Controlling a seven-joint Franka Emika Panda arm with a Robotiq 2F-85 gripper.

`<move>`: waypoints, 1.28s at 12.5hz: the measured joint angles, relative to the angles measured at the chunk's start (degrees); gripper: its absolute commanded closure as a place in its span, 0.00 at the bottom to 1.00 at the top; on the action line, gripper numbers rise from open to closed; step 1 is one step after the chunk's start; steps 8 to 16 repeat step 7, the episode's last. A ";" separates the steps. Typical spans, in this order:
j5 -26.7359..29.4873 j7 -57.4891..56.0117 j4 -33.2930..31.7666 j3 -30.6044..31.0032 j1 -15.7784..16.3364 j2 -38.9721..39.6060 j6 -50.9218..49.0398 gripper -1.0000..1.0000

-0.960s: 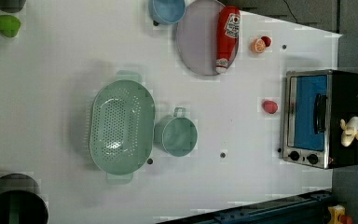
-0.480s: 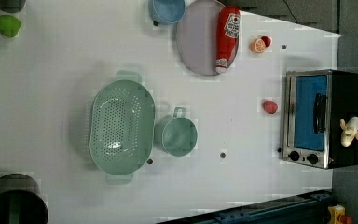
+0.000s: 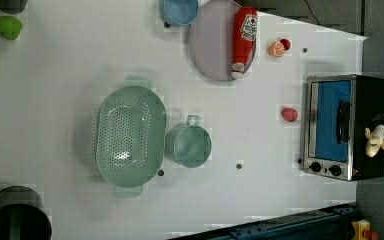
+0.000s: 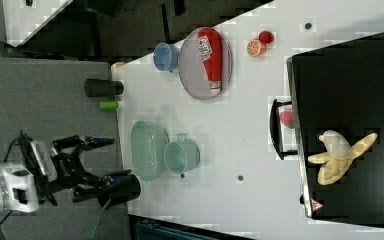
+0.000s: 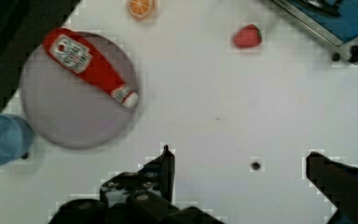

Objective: Pick banana from table and place on oven.

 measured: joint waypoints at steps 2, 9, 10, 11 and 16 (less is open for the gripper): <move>1.12 -0.06 -0.78 -0.86 -0.10 -0.31 -2.26 0.00; 1.26 -0.06 -0.90 -3.35 -1.63 -0.78 -2.58 0.00; 1.26 -0.06 -0.90 -3.35 -1.63 -0.78 -2.58 0.00; 1.26 -0.06 -0.90 -3.35 -1.63 -0.78 -2.58 0.00; 1.26 -0.06 -0.90 -3.35 -1.63 -0.78 -2.58 0.00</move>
